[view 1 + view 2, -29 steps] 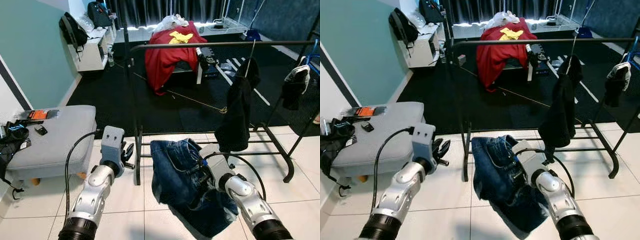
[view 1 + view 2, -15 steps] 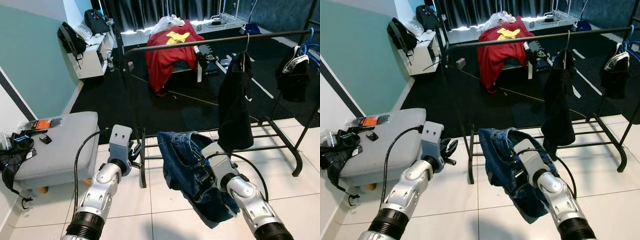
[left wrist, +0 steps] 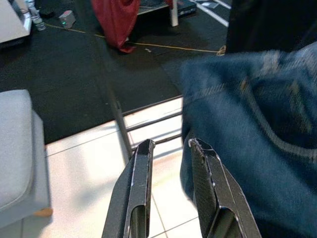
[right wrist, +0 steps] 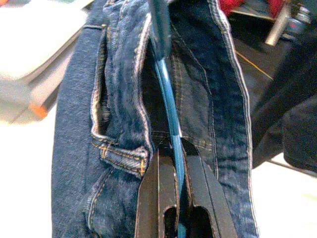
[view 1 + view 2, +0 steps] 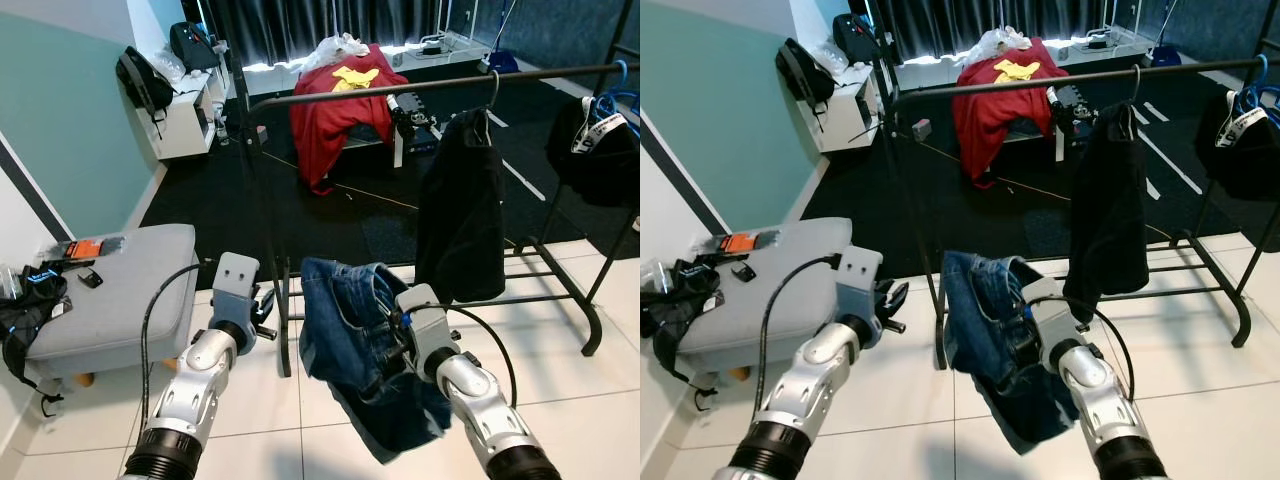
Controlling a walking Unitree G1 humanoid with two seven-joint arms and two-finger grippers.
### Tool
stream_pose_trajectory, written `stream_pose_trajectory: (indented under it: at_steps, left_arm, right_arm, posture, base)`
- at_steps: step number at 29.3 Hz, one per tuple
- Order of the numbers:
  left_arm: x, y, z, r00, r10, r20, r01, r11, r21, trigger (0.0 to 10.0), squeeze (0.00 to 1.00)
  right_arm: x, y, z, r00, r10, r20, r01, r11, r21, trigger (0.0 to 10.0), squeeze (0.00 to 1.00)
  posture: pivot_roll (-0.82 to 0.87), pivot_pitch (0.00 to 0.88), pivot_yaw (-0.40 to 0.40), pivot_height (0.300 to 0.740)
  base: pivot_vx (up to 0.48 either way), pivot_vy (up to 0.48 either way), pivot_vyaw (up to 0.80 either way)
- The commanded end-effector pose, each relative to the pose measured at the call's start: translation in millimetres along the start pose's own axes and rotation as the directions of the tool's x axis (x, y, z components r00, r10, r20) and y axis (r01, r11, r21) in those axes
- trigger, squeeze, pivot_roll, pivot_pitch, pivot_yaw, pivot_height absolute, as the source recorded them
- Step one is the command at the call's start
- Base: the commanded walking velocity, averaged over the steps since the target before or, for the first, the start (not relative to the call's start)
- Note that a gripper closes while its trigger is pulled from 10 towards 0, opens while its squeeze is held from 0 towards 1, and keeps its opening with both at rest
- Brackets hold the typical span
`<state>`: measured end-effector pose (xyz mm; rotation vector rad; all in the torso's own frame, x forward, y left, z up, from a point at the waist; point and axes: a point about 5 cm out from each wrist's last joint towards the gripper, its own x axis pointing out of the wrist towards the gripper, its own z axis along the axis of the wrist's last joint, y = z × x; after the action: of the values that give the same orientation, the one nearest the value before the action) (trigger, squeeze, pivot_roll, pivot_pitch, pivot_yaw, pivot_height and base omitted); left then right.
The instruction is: Hang hanger
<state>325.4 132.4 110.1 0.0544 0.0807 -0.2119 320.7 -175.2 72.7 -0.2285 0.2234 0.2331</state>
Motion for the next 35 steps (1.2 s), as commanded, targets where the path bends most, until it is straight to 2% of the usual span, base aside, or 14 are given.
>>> stream_pose_trajectory:
  at_steps: [1,2,3,5,8,16,19,22,28,35]
  left_arm:
    - [-4.0,11.2,-2.3,0.999,0.04,-0.018,-0.04,0.999,0.015,10.0,0.0]
    - [-5.6,13.3,-2.2,0.999,0.05,-0.006,-0.05,0.999,-0.011,10.0,0.0]
    - [-5.6,13.3,-2.2,0.999,0.05,-0.006,-0.05,0.999,-0.011,10.0,0.0]
    - [-6.8,16.2,-2.5,0.998,0.059,0.01,-0.058,0.994,-0.098,10.0,0.0]
    - [-2.1,22.4,-2.7,0.995,0.102,0.005,-0.1,0.985,-0.144,10.0,0.0]
    - [0.7,21.4,3.5,0.993,0.118,0.028,-0.113,0.982,-0.149,10.0,0.0]
    - [-0.1,17.2,9.8,0.994,0.097,0.056,-0.086,0.979,-0.183,10.0,0.0]
    - [-1.4,15.0,12.9,0.995,0.065,0.069,-0.052,0.983,-0.176,10.0,0.0]
    - [-0.7,12.8,10.5,0.997,0.038,0.06,-0.029,0.99,-0.141,10.0,0.0]
    - [-0.6,12.6,10.6,0.997,0.04,0.061,-0.031,0.99,-0.139,10.0,0.0]
  right_arm:
    - [4.0,-1.1,11.9,0.997,-0.045,0.065,0.042,0.997,0.059,10.0,0.0]
    - [5.1,-1.8,12.4,0.994,-0.092,0.066,0.084,0.99,0.115,10.0,0.0]
    - [5.1,-1.8,12.4,0.994,-0.092,0.066,0.084,0.99,0.115,10.0,0.0]
    - [6.1,-2.1,15.0,0.985,-0.16,0.067,0.143,0.967,0.208,10.0,0.0]
    - [4.2,-8.1,18.8,0.972,-0.219,0.084,0.194,0.952,0.235,10.0,0.0]
    - [5.6,-10.5,18.6,0.975,-0.204,0.085,0.18,0.956,0.23,10.0,0.0]
    - [9.3,-7.6,24.2,0.982,-0.16,0.102,0.134,0.965,0.224,10.0,0.0]
    - [11.3,-4.9,28.5,0.985,-0.133,0.106,0.109,0.972,0.208,10.0,0.0]
    - [9.5,-0.4,20.7,0.998,-0.055,0.042,0.048,0.987,0.151,10.0,0.0]
    - [9.1,-1.3,19.1,0.999,-0.042,0.027,0.038,0.99,0.137,10.0,0.0]
  posture:
    - [0.04,0.028,0.083,0.74]
    - [0.04,0.028,0.079,0.74]
    - [0.04,0.028,0.079,0.74]
    - [0.02,0.042,0.078,0.74]
    - [0.04,0.041,0.065,0.74]
    - [0.06,0.039,0.055,0.74]
    - [0.05,0.037,0.067,0.74]
    - [0.04,0.036,0.078,0.74]
    - [0.03,0.036,0.068,0.74]
    - [0.03,0.038,0.067,0.74]
  base:
    - [0.0,0.0,0.0]
    - [0.0,0.0,0.0]
    - [0.0,0.0,0.0]
    - [0.0,0.0,0.0]
    - [0.0,0.0,0.0]
    - [0.0,0.0,0.0]
    - [0.0,0.0,0.0]
    - [0.0,0.0,0.0]
    - [0.252,0.0,0.0]
    - [0.276,0.0,0.0]
